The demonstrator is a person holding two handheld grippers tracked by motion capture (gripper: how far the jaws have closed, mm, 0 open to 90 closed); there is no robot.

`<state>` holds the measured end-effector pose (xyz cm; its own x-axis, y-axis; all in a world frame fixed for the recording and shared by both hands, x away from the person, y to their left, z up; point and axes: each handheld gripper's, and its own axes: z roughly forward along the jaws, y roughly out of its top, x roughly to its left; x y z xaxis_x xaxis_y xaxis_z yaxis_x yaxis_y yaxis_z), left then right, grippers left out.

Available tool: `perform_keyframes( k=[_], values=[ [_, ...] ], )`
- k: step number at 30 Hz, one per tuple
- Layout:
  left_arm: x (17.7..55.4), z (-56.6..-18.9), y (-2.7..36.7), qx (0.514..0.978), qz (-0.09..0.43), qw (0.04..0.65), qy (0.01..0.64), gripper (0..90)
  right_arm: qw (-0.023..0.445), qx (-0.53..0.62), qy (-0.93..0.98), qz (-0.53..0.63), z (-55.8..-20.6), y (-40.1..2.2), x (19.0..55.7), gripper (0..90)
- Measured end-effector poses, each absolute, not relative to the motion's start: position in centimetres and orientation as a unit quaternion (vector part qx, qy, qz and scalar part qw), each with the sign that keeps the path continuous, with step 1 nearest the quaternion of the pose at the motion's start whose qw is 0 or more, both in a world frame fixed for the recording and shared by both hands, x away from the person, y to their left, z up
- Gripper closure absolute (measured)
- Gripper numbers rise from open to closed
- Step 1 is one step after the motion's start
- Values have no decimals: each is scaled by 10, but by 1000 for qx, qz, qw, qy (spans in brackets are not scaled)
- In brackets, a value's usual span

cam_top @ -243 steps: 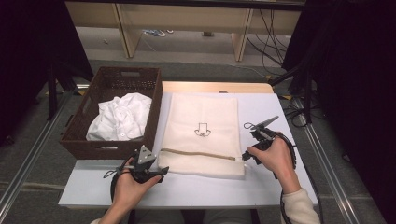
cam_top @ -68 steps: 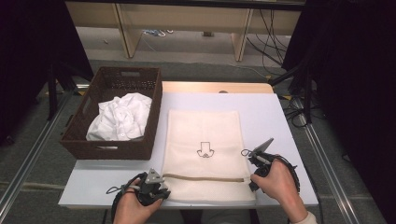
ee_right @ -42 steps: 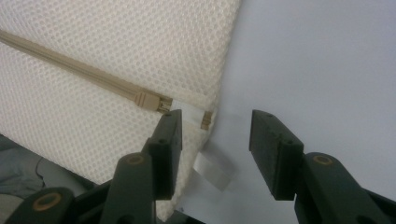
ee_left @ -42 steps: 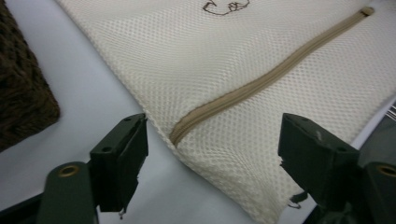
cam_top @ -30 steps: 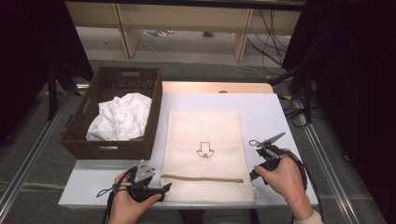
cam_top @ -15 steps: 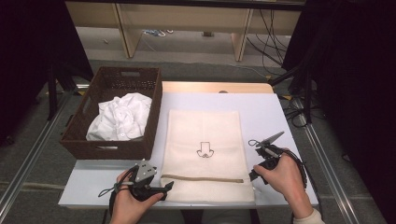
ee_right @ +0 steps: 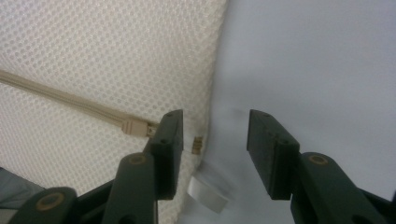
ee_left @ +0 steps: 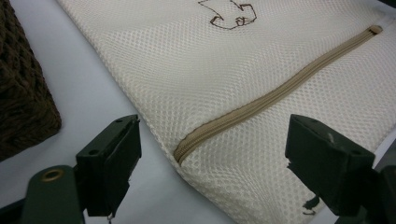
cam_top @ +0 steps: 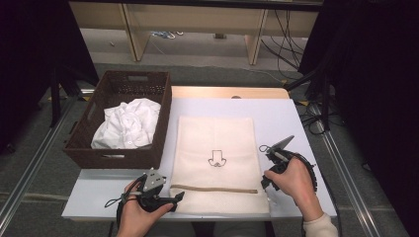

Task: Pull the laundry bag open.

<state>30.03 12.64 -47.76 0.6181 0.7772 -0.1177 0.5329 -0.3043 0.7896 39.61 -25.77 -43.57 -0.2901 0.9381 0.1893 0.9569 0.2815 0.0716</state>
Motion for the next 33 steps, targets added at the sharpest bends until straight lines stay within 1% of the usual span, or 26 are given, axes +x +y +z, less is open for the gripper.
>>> perform_keyframes(
  k=[1,4,5,7,8,9,11,12,13,15,17,18,21,22,25,27,29,30,31,33],
  values=[
    [301,-478,126,796,148,421,408,187,65,-613,-784,-71,-435,-254,396,602],
    [301,-478,126,798,148,421,406,190,69,-611,-786,-71,-437,-254,396,613],
    [301,-478,125,798,148,420,405,190,60,-599,-795,-78,-440,-256,397,617],
    [301,-478,125,800,150,420,402,192,66,-607,-788,-77,-439,-254,396,629],
    [301,-478,124,796,147,424,406,192,56,-596,-797,-76,-441,-255,396,633],
    [301,-478,124,798,148,421,404,192,63,-609,-787,-69,-439,-253,395,635],
    [301,-478,124,799,148,420,404,193,63,-597,-796,-79,-441,-252,396,646],
    [301,-478,124,799,145,422,404,193,75,-613,-783,-68,-439,-249,394,653],
    [301,-478,124,799,145,422,404,194,66,-598,-795,-77,-441,-250,394,656],
    [301,-477,123,800,143,421,403,193,68,-604,-791,-72,-441,-249,394,661],
    [302,-478,123,801,145,422,399,194,57,-597,-796,-74,-443,-249,393,669],
    [302,-477,123,803,147,420,396,194,69,-610,-787,-58,-442,-246,392,676],
    [303,-478,121,803,145,418,400,194,63,-604,-792,-64,-445,-245,391,681],
    [303,-478,121,802,144,421,399,195,73,-614,-784,-53,-444,-243,391,682],
    [303,-478,119,801,142,424,398,195,66,-619,-780,-59,-448,-241,390,690],
    [304,-479,120,803,145,422,396,195,63,-603,-793,-60,-448,-242,390,696],
    [304,-479,118,802,144,423,397,196,50,-598,-797,-63,-450,-242,390,703],
    [304,-479,119,805,141,421,393,197,59,-624,-777,-58,-449,-237,388,708],
    [305,-479,119,806,142,420,393,197,65,-617,-783,-47,-448,-238,389,712],
    [305,-479,118,806,141,421,392,198,60,-617,-783,-45,-449,-236,388,723]
  ],
)
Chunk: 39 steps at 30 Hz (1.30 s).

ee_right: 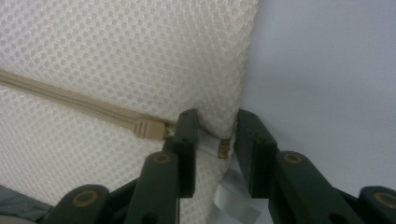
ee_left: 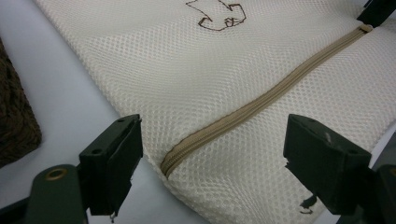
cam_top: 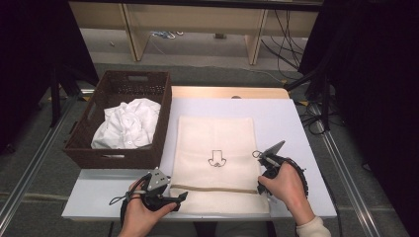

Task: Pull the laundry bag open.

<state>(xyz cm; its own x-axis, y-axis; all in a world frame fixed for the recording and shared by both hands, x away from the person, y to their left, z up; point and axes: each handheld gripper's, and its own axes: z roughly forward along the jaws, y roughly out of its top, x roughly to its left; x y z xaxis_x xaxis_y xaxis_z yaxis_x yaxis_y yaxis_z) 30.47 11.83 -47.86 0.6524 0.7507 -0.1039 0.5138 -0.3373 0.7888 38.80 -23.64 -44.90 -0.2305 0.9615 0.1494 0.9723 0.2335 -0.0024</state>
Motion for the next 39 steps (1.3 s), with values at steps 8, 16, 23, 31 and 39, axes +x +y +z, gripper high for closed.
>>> perform_keyframes(
  k=[8,16,23,31,39],
  values=[
    [305,-480,116,806,141,421,391,202,47,-614,-787,-36,-449,-229,386,781],
    [304,-480,116,808,139,421,387,210,50,-614,-787,-37,-450,-228,387,837],
    [304,-480,114,805,137,429,387,223,52,-607,-792,-37,-448,-228,387,846],
    [303,-479,114,807,136,426,386,231,45,-605,-794,-43,-442,-228,386,848],
    [304,-478,114,805,134,435,380,241,33,-588,-806,-61,-431,-231,384,848]
  ],
)
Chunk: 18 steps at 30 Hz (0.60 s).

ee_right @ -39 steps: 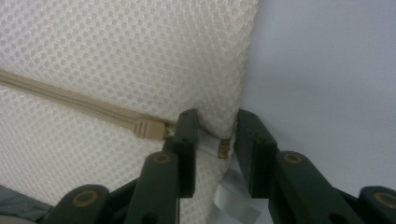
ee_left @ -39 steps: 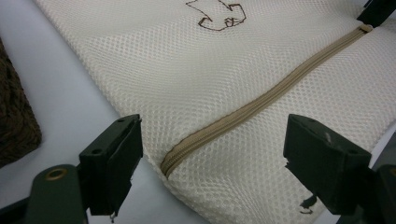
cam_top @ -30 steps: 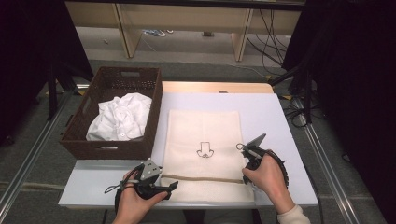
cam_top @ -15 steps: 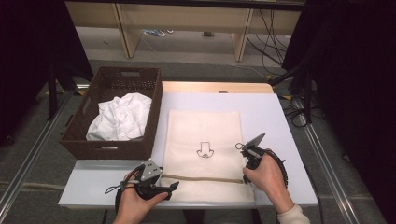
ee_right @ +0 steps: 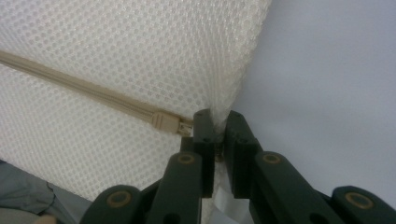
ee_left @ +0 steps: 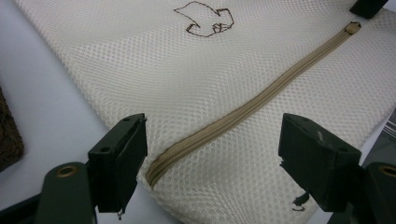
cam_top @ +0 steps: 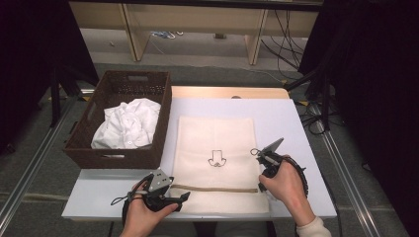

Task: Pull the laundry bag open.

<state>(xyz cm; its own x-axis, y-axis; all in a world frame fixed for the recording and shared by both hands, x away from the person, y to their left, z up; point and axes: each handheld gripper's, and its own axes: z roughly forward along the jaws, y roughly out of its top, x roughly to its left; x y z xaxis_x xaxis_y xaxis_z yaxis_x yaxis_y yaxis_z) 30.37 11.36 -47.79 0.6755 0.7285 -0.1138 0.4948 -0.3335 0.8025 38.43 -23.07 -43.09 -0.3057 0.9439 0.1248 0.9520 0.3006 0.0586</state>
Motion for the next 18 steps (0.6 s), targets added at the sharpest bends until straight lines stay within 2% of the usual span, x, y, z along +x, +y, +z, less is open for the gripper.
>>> perform_keyframes(
  k=[3,9,18],
  values=[
    [303,-477,110,797,131,445,386,243,23,-600,-797,-70,-428,-229,381,848],
    [304,-474,109,803,129,448,372,244,37,-612,-788,-67,-416,-228,379,848],
    [306,-470,105,798,119,463,366,243,14,-593,-800,-92,-405,-228,377,848]
  ],
)
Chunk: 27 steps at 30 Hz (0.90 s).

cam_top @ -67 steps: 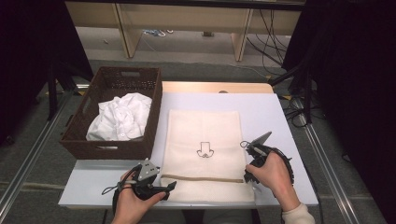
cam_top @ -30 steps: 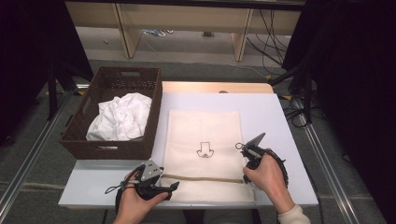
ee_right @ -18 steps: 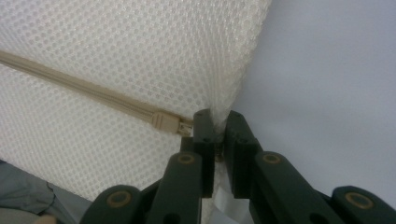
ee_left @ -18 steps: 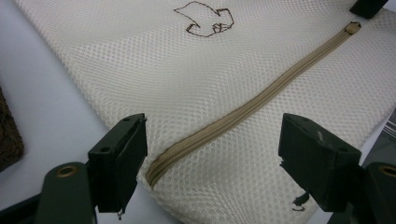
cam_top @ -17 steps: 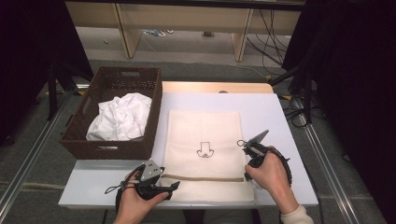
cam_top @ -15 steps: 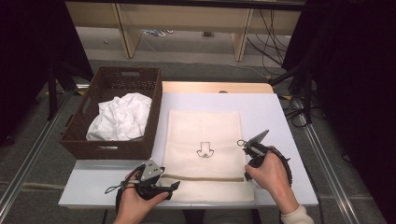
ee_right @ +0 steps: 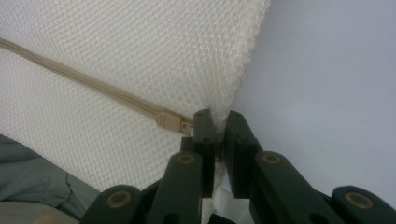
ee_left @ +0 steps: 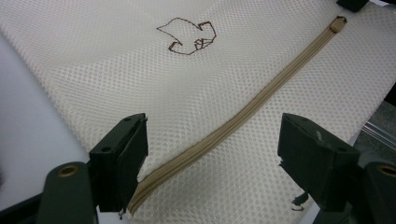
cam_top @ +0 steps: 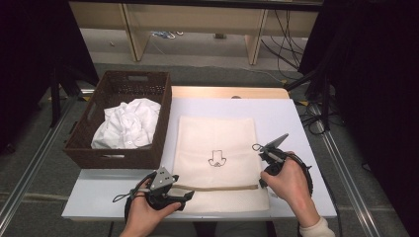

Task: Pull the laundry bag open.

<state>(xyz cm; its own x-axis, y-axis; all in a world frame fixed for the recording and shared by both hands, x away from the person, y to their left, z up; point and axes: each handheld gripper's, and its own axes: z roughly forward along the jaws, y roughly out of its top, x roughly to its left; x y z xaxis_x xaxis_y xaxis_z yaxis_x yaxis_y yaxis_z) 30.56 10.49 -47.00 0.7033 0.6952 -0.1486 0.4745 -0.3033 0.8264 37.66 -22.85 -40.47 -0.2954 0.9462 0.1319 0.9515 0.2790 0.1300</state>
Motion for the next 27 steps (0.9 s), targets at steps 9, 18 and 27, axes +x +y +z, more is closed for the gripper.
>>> perform_keyframes(
  k=[9,18,27],
  values=[
    [309,-463,98,810,113,465,339,242,25,-602,-792,-94,-393,-226,375,848],
    [316,-456,84,817,106,478,306,249,11,-583,-805,-108,-390,-229,378,848],
    [325,-451,67,823,89,482,285,250,15,-604,-791,-101,-385,-224,378,848]
  ],
)
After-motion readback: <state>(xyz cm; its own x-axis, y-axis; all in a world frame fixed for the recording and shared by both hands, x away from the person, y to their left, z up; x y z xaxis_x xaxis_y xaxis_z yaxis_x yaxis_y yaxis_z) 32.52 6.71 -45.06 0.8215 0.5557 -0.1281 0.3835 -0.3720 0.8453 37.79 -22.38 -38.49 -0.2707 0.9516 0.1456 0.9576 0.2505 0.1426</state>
